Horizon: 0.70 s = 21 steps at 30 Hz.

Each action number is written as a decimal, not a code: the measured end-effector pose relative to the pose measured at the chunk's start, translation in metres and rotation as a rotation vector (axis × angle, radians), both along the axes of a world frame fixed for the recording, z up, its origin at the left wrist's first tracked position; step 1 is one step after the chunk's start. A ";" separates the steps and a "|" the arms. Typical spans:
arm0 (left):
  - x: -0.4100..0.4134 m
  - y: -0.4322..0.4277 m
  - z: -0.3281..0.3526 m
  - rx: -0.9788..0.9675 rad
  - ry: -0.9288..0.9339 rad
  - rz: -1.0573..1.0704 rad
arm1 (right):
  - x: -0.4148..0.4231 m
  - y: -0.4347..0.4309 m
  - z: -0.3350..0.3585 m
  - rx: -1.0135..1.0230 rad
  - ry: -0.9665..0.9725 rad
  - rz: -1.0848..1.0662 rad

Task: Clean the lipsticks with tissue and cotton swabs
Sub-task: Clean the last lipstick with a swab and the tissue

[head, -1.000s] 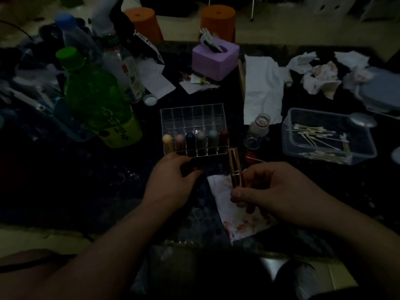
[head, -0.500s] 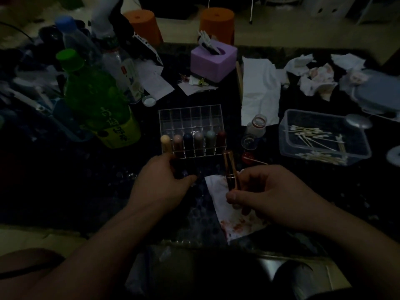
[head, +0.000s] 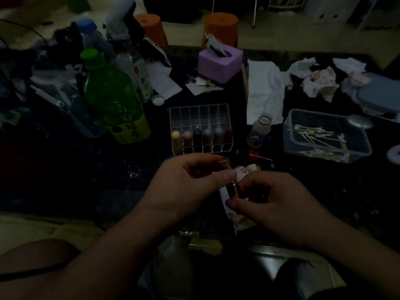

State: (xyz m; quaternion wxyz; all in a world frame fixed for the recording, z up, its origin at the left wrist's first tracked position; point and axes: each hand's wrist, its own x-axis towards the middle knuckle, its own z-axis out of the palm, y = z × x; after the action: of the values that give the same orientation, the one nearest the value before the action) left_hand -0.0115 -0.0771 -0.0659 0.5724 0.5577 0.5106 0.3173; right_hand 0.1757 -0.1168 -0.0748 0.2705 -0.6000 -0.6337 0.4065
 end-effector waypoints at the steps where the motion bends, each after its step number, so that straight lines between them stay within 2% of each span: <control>1: 0.001 -0.001 0.000 0.017 0.014 -0.006 | 0.000 -0.002 0.000 0.021 -0.006 0.011; 8: 0.005 -0.013 0.007 0.238 0.012 0.008 | -0.002 -0.009 0.004 0.148 -0.029 0.017; 12: 0.007 -0.015 0.010 0.180 -0.058 0.045 | -0.005 -0.009 0.002 0.259 -0.092 -0.048; 15: 0.007 -0.013 0.011 0.168 -0.043 0.066 | -0.006 -0.007 0.003 0.302 -0.100 -0.021; 17: 0.006 -0.012 0.012 0.173 -0.035 0.070 | -0.005 -0.005 0.007 0.241 -0.027 0.082; 19: 0.007 -0.012 0.014 0.137 -0.042 0.070 | -0.001 -0.003 0.011 0.090 0.079 0.198; 21: 0.007 -0.012 0.016 0.078 -0.055 0.080 | 0.004 -0.001 0.013 -0.010 0.109 0.235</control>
State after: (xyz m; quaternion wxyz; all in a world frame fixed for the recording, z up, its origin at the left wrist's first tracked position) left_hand -0.0040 -0.0890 -0.0495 0.5510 0.5496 0.5037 0.3749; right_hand 0.1793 -0.1181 -0.0618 0.2519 -0.5000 -0.6820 0.4705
